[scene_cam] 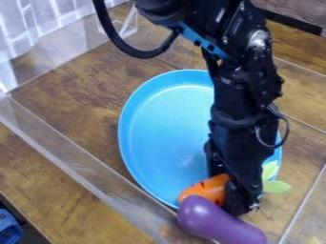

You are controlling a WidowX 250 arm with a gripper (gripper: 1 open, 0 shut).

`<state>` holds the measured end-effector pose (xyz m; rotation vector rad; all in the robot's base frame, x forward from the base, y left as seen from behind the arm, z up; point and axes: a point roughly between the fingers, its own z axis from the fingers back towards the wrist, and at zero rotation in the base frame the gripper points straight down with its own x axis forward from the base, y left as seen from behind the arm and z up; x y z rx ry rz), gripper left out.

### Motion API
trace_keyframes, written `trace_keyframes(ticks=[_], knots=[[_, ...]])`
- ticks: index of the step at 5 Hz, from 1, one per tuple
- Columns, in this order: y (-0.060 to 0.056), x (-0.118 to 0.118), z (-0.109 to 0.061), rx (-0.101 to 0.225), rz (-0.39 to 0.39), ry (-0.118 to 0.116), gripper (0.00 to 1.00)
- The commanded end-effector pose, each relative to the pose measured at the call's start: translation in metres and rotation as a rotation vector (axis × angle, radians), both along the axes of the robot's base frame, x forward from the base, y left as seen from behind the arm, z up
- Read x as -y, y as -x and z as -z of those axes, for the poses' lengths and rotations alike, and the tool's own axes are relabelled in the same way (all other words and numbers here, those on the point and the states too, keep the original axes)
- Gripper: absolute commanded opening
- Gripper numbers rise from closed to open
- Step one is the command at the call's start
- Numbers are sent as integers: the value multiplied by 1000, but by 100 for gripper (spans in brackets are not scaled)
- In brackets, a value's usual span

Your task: Put the carrot on the blue tray

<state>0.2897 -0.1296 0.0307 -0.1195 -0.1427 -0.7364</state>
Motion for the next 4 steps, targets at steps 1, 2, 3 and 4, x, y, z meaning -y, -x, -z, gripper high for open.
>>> trace_keyframes(ticks=[1, 2, 3, 4], knots=[[-4, -8, -7, 38, 69, 20, 0], [-6, -15, -3, 36, 137, 20, 0], [-12, -21, -1, 31, 203, 19, 0], [-18, -26, 2, 27, 263, 20, 0]])
